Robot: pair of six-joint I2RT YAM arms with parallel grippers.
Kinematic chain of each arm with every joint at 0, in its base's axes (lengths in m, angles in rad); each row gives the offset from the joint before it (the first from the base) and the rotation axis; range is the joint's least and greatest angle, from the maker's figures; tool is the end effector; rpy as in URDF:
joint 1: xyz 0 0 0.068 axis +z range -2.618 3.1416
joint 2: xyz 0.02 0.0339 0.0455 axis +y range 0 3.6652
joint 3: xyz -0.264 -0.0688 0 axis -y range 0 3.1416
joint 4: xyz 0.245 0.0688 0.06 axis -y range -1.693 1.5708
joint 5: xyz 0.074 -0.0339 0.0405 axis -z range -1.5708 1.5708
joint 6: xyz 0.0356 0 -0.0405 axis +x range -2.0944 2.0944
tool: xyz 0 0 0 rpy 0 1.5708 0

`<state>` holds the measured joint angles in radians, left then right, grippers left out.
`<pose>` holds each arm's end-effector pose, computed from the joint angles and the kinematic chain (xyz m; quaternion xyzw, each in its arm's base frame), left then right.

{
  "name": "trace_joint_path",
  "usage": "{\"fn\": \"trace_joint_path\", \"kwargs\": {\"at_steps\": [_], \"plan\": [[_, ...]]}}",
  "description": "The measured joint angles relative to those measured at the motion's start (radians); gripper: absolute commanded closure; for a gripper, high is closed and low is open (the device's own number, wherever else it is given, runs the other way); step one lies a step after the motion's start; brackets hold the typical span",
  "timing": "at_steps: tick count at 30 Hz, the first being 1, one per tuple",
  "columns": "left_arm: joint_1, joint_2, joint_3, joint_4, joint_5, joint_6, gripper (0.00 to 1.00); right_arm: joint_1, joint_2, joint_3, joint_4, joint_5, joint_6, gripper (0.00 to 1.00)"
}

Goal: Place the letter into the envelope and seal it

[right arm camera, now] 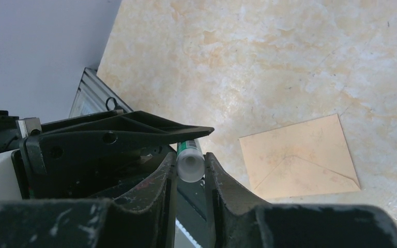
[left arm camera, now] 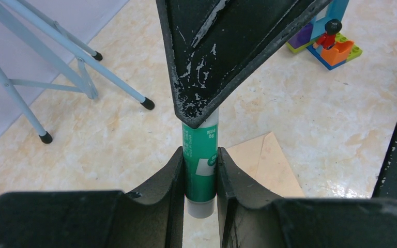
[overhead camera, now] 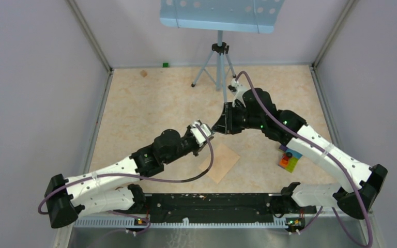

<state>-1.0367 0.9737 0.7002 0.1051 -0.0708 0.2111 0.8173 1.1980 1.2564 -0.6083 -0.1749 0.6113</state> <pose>0.1201 -0.1981 0.3051 0.4276 0.6331 -0.2339 0.6014 0.1719 0.1923 0.3766 -0.1318 0.8602 0.3764 0.3178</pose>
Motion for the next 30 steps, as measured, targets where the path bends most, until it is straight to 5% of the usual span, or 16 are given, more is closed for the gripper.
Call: {"fn": "trace_joint_path", "kwargs": {"at_steps": [7,18,21,25,30], "plan": [[0.012,-0.024,0.000,-0.047,0.104,-0.072,1.00,0.000,-0.002,0.002,-0.019,-0.090,-0.172,0.98],[0.095,-0.101,-0.003,-0.050,0.492,-0.270,1.00,0.005,-0.070,0.006,-0.046,-0.339,-0.445,0.99],[0.108,-0.101,-0.006,-0.038,0.557,-0.310,1.00,0.005,-0.074,0.010,-0.059,-0.378,-0.480,0.88],[0.116,-0.095,-0.012,-0.022,0.610,-0.341,1.00,0.006,-0.077,0.010,-0.075,-0.398,-0.497,0.45],[0.106,-0.085,-0.011,0.014,0.612,-0.322,1.00,0.010,-0.069,0.036,-0.091,-0.327,-0.468,0.46]]}}
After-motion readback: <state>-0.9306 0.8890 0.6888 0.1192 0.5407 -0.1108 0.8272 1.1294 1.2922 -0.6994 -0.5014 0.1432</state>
